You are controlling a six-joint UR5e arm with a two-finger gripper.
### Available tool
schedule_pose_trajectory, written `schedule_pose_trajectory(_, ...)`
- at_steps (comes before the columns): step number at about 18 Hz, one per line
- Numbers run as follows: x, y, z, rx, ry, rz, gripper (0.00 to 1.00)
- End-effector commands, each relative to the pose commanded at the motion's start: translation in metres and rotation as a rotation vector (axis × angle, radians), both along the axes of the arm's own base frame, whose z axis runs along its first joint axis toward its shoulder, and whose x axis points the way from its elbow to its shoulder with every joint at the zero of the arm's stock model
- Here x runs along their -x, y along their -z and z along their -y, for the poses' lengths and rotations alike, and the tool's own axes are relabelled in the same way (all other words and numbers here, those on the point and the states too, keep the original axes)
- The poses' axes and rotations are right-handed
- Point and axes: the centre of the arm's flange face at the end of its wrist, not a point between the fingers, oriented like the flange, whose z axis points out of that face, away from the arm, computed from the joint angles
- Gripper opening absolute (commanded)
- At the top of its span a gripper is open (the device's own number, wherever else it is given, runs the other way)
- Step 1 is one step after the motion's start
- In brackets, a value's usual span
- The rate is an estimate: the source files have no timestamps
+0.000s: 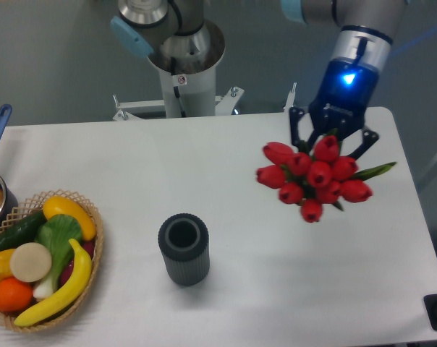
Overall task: Insert the flowers into the vase
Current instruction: 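Carry the red tulip bunch in the gripper toward the gray vase, then lower the tulip stems into the vase opening with the gripper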
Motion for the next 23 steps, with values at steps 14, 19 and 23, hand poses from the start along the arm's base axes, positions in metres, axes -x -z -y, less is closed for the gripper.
schedule_pose_trajectory(14, -0.061, -0.011, -0.052, -0.28, 0.279, 0.042, 0.4)
schedule_pose_trajectory(19, -0.072, 0.002, -0.07, -0.31, 0.34, 0.042, 0.4)
schedule_pose_trajectory(23, -0.079, 0.019, -0.089, -0.323, 0.382, 0.075, 0.4)
